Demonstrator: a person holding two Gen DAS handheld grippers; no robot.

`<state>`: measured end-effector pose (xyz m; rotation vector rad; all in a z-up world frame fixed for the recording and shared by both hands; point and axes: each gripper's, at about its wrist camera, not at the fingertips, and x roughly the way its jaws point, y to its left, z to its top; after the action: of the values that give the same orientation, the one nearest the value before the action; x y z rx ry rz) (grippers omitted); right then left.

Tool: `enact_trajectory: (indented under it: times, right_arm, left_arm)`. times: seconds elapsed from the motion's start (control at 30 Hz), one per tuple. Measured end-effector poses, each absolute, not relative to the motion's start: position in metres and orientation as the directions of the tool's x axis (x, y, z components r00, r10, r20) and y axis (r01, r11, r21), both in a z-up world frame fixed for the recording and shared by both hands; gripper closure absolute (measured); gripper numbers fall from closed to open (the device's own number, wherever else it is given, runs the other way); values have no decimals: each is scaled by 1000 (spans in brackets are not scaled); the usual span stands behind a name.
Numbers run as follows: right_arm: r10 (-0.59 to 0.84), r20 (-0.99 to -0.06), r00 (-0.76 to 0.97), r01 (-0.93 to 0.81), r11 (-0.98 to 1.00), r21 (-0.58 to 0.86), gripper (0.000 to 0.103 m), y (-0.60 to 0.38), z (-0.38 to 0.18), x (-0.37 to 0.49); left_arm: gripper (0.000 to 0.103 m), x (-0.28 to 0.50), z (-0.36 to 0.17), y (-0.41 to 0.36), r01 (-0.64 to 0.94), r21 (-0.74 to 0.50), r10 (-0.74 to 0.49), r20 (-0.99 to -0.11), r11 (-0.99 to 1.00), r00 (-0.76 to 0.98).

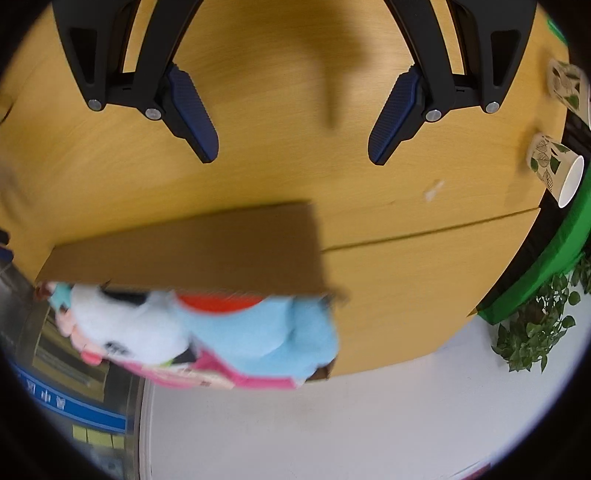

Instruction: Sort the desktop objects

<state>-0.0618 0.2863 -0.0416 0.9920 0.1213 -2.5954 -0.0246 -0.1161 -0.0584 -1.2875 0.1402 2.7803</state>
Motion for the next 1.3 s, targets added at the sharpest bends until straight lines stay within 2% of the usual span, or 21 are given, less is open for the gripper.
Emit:
enact_trajectory:
  times: [0.1, 0.17, 0.27, 0.37, 0.43, 0.77, 1.3]
  right_arm:
    - [-322, -739, -592, 428, -903, 51, 0, 334, -65, -71]
    - [-304, -790, -532, 456, -889, 35, 0, 359, -82, -76]
    - [-292, -822, -489, 489, -872, 19, 0, 385, -99, -79]
    - [-320, -808, -494, 518, -855, 22, 0, 395, -97, -78]
    - [-333, -805, -491, 540, -841, 18, 0, 398, -96, -78]
    - [-401, -802, -442, 676, -737, -3, 0, 411, -99, -77]
    - [-416, -804, -425, 708, -707, -9, 0, 416, -100, -85]
  left_arm:
    - [18, -28, -81, -148, -121, 100, -8, -799, -988, -601]
    - [19, -31, -83, -166, -143, 7, 80, -804, -990, -590]
    - [16, -41, -83, -181, -114, -5, 71, -807, -993, -586]
    - [11, -50, -84, -186, -120, -7, 76, -810, -993, -582]
    - [0, -57, -86, -186, -127, -1, 73, -821, -992, -566]
    - [0, -65, -86, -189, -149, -2, 87, -820, -989, -566]
    - [0, -67, -86, -188, -144, 3, 82, -810, -990, -580]
